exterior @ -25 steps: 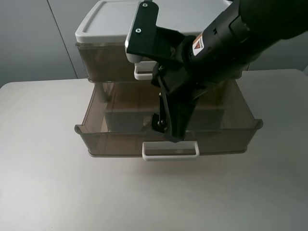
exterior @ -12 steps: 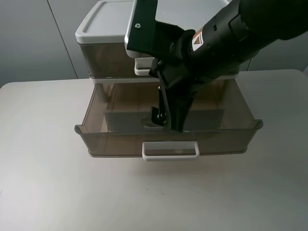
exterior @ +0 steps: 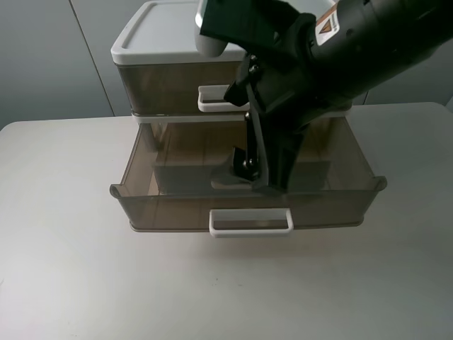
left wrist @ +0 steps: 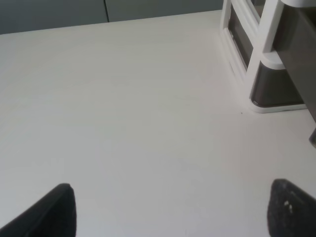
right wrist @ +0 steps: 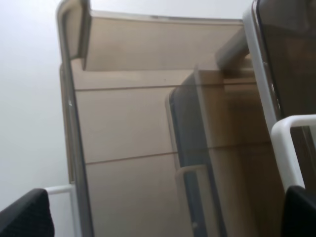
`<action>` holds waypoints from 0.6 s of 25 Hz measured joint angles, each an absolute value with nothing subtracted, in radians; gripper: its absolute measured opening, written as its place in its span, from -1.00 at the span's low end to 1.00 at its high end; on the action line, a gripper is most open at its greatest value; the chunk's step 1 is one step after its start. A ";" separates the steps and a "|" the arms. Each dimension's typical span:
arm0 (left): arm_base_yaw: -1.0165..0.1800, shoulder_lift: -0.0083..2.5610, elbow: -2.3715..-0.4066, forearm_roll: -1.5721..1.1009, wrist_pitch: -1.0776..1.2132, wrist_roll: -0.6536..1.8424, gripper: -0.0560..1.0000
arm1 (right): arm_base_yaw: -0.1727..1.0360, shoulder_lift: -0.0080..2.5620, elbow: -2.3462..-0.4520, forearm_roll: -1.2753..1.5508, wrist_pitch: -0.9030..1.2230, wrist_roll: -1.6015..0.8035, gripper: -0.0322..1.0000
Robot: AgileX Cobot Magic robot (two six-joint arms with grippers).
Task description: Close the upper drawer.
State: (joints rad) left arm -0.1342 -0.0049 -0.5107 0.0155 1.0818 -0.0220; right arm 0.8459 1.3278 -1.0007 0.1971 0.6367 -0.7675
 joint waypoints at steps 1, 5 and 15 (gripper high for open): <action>-0.134 -0.005 -0.511 0.016 1.082 -0.022 0.51 | 0.846 1.298 -1.001 0.204 0.669 -0.758 0.41; -0.134 -0.005 -0.511 0.016 1.082 -0.022 0.51 | 0.846 1.157 -0.981 0.222 0.758 -0.692 0.41; -0.134 -0.005 -0.511 0.016 1.082 -0.022 0.51 | 0.846 0.631 -0.720 0.179 0.961 -0.377 0.41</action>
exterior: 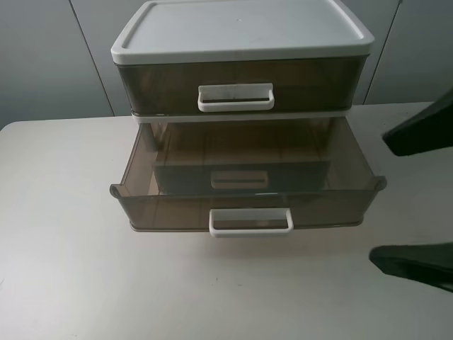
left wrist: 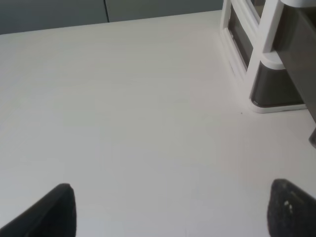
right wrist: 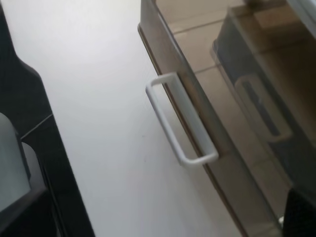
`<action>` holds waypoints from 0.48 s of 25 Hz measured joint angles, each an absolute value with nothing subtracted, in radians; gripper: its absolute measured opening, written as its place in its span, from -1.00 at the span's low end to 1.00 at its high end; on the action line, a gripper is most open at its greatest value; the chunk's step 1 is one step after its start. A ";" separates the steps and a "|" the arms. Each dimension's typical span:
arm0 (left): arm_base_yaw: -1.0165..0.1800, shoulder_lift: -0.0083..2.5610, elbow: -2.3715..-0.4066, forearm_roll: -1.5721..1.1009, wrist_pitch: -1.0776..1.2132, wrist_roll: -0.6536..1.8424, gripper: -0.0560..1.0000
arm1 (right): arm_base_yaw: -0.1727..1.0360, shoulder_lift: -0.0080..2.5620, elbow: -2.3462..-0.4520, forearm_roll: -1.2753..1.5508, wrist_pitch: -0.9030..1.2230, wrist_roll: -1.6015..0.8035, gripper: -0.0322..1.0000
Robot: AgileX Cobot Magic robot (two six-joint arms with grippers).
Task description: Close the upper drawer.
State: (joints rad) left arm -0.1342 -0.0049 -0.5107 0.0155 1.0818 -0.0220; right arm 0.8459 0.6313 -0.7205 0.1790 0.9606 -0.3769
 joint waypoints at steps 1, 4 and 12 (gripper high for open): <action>-0.134 -0.005 -0.511 0.016 1.082 -0.022 0.51 | 0.846 0.580 -0.699 0.167 0.983 -0.346 0.41; -0.134 -0.005 -0.511 0.016 1.082 -0.020 0.51 | 0.846 0.417 -0.657 0.138 1.054 -0.255 0.41; -0.134 -0.005 -0.511 0.016 1.082 -0.016 0.51 | 0.846 0.128 -0.533 0.091 1.126 -0.116 0.41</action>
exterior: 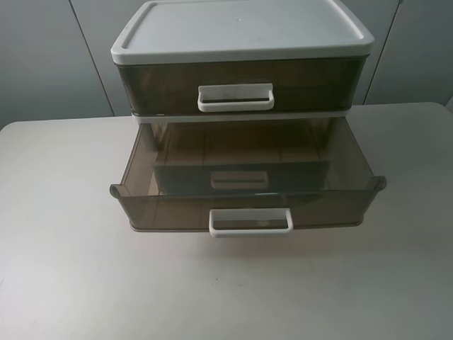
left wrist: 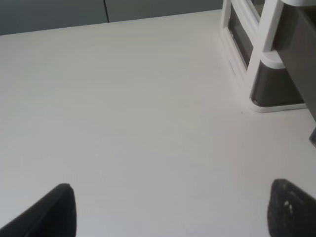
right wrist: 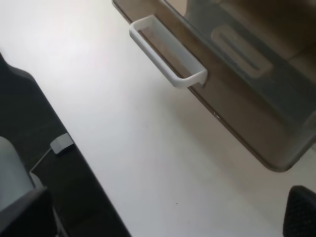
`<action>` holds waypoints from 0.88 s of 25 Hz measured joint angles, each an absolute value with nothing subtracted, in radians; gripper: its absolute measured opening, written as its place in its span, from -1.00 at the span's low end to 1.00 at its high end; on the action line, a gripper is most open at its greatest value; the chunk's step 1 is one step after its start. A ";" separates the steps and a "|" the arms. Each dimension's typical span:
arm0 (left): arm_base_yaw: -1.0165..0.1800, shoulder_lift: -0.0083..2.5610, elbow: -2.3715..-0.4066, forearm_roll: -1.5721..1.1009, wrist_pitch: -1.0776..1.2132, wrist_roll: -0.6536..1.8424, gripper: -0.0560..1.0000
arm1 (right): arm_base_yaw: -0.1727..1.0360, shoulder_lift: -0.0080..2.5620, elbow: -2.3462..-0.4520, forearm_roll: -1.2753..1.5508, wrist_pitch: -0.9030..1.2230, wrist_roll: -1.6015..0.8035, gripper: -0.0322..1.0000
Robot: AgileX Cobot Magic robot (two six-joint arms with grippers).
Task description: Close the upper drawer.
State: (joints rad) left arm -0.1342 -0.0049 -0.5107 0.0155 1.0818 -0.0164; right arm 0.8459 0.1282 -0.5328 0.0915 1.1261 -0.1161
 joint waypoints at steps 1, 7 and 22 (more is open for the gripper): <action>-0.134 -0.005 -0.511 0.016 1.082 -0.016 0.51 | 0.846 0.100 -0.525 0.090 1.118 -0.114 0.41; -0.134 -0.005 -0.511 0.016 1.082 -0.016 0.51 | 0.846 0.026 -0.513 0.051 1.097 -0.060 0.41; -0.134 -0.005 -0.511 0.016 1.082 -0.021 0.51 | 0.309 0.011 -0.513 0.010 1.097 0.000 0.41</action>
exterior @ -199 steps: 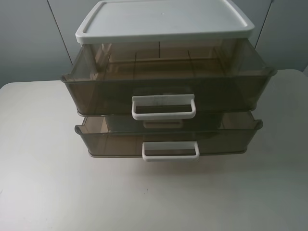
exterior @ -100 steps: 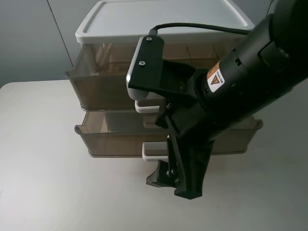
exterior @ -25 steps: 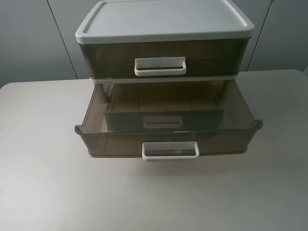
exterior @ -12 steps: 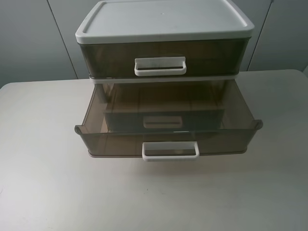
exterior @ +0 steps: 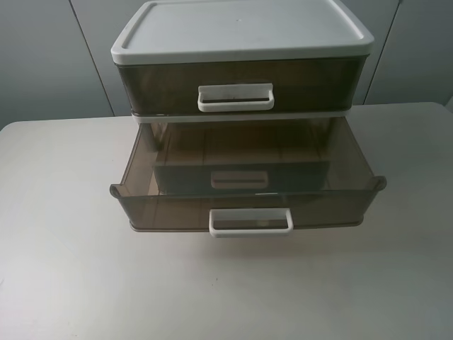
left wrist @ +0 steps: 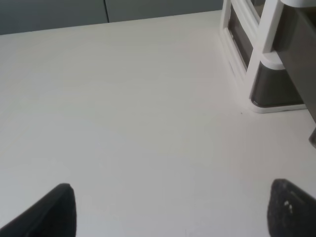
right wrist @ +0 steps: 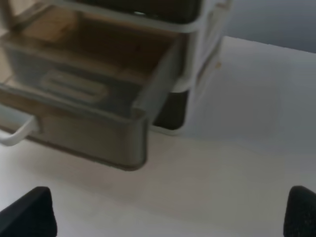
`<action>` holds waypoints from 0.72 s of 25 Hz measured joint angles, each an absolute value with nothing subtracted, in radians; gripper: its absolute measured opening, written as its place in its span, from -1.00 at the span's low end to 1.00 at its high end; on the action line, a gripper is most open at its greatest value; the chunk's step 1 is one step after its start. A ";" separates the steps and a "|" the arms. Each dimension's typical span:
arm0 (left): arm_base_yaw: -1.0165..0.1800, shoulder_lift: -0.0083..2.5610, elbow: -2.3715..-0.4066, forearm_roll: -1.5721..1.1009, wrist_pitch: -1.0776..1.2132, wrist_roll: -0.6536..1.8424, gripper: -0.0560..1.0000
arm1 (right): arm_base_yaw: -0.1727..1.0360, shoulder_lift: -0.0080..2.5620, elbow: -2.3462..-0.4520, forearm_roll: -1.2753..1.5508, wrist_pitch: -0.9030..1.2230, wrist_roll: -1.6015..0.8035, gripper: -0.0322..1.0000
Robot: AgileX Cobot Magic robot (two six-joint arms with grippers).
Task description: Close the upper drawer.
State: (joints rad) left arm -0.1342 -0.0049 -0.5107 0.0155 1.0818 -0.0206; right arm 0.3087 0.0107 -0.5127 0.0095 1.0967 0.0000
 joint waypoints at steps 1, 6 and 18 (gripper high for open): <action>-0.134 -0.005 -0.511 0.016 1.082 -0.021 0.51 | 0.248 0.009 -0.513 0.010 1.097 0.000 0.41; -0.134 -0.005 -0.511 0.016 1.082 -0.021 0.51 | 0.012 0.003 -0.513 0.015 1.097 -0.016 0.41; -0.134 -0.005 -0.511 0.016 1.082 -0.021 0.51 | -0.075 0.003 -0.513 0.037 1.097 -0.020 0.41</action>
State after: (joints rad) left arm -0.1342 -0.0049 -0.5107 0.0155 1.0818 -0.0206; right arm -0.0755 0.0031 -0.5127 0.0370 1.0967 -0.0197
